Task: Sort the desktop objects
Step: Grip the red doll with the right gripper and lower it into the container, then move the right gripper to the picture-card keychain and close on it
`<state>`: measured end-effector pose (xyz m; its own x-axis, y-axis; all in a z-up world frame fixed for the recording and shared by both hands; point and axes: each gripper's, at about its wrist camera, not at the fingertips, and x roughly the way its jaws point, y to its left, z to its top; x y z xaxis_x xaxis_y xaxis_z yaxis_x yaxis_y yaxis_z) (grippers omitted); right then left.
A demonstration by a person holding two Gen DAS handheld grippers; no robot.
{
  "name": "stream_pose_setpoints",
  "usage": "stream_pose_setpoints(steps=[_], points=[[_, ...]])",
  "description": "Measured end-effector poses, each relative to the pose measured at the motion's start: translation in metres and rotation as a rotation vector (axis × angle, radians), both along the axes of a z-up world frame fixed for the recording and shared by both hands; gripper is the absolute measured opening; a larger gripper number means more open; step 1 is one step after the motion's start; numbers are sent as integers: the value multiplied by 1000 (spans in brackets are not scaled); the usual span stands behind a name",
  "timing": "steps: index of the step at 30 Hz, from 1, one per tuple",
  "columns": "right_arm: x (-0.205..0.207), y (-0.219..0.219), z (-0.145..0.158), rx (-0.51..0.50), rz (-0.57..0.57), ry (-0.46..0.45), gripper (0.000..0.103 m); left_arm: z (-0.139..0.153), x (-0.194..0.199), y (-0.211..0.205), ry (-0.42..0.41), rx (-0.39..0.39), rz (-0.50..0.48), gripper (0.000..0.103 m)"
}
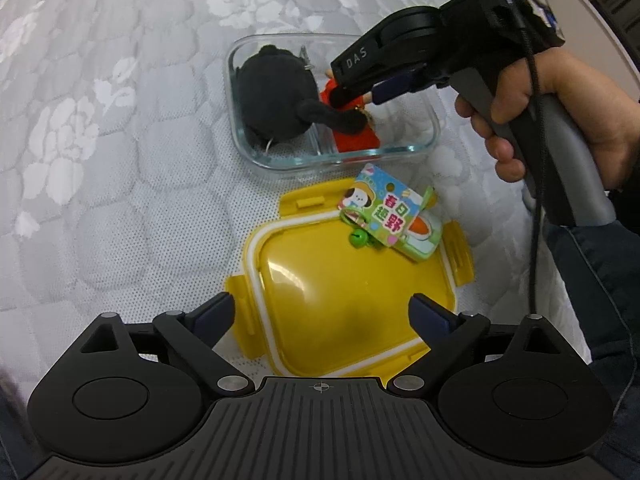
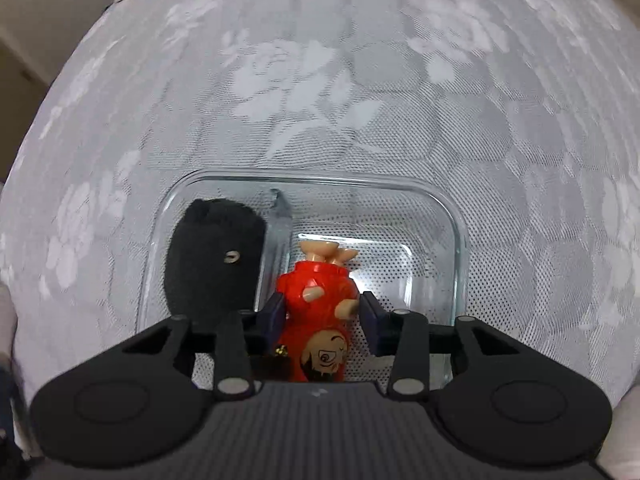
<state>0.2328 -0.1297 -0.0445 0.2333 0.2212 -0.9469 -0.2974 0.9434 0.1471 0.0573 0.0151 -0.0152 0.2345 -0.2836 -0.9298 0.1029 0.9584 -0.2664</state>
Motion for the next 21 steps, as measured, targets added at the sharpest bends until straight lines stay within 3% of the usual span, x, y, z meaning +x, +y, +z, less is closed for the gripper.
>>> stream_pose_setpoints(steps=[3,5,8,12,16,21], points=[[-1,-4,10,24,-20,-23,57,-2,1,0,5,6,6,97],[-5,-6,23,14,-24,-85,65,-3,2,-1,7,8,7,97],[-13,-12,41,54,6,-142,65,-4,3,-2,10,14,6,97],[-27,-22,55,139,81,-120,61,-9,6,-2,34,19,10,98],[-49,-19,52,92,221,-81,56,-16,8,0,70,28,18,98],[-86,-8,32,-56,434,-88,58,-29,4,2,118,62,13,99]])
